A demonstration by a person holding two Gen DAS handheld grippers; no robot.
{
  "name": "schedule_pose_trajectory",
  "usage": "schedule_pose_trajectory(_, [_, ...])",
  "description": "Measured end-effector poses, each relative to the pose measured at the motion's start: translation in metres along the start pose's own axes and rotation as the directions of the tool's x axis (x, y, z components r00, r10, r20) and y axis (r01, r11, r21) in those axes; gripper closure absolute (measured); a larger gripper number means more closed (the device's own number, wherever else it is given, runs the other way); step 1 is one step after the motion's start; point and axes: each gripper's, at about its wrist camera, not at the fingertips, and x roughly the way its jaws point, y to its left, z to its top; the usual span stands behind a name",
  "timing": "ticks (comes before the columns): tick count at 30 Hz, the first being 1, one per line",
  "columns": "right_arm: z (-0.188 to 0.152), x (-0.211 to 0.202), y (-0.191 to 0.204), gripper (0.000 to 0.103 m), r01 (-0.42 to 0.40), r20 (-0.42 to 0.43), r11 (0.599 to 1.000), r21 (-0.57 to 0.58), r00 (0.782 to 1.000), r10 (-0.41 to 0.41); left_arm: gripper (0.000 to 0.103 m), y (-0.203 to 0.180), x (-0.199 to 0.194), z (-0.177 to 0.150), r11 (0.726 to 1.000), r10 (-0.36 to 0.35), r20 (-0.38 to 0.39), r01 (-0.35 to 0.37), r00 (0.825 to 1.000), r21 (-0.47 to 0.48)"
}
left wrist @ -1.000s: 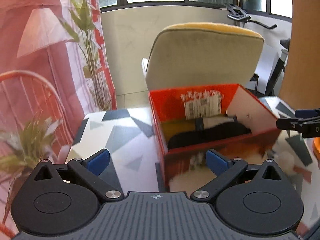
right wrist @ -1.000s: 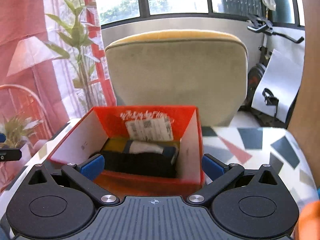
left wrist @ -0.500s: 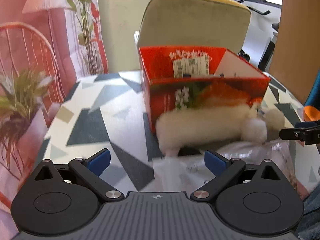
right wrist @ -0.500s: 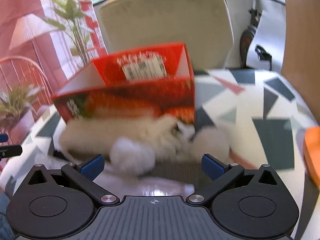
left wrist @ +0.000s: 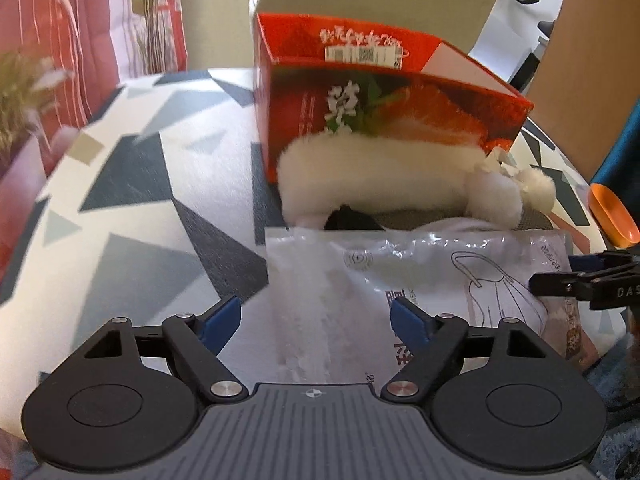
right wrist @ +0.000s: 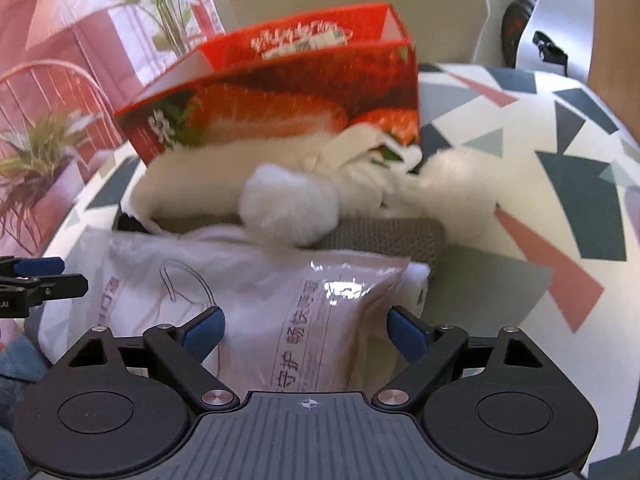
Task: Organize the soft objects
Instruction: 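Move both grippers down around the white plastic mask packet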
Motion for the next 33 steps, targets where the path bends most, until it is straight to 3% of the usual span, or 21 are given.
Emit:
schedule_pose_trajectory(7, [0.006,0.017,0.002,0.02,-0.024,-0.045,1.0,-0.003,0.999,0.024,0.02,0.014,0.026,0.007,0.993,-0.082,-0.053,0.077,0.995,-0.085])
schedule_pose_trajectory(18, [0.012,0.022,0.006,0.021,-0.035,-0.061,0.999,-0.027,0.998,0.034,0.033,0.005,0.04,0.019,0.987,-0.151,-0.082,0.145,0.985,-0.076])
schedule_pose_trajectory(33, [0.015,0.023,0.007,0.025,-0.03,-0.06,0.999,-0.037,0.998,0.028,0.039,0.009,0.037,0.02,0.982,-0.178,-0.085,0.172,0.98,-0.075])
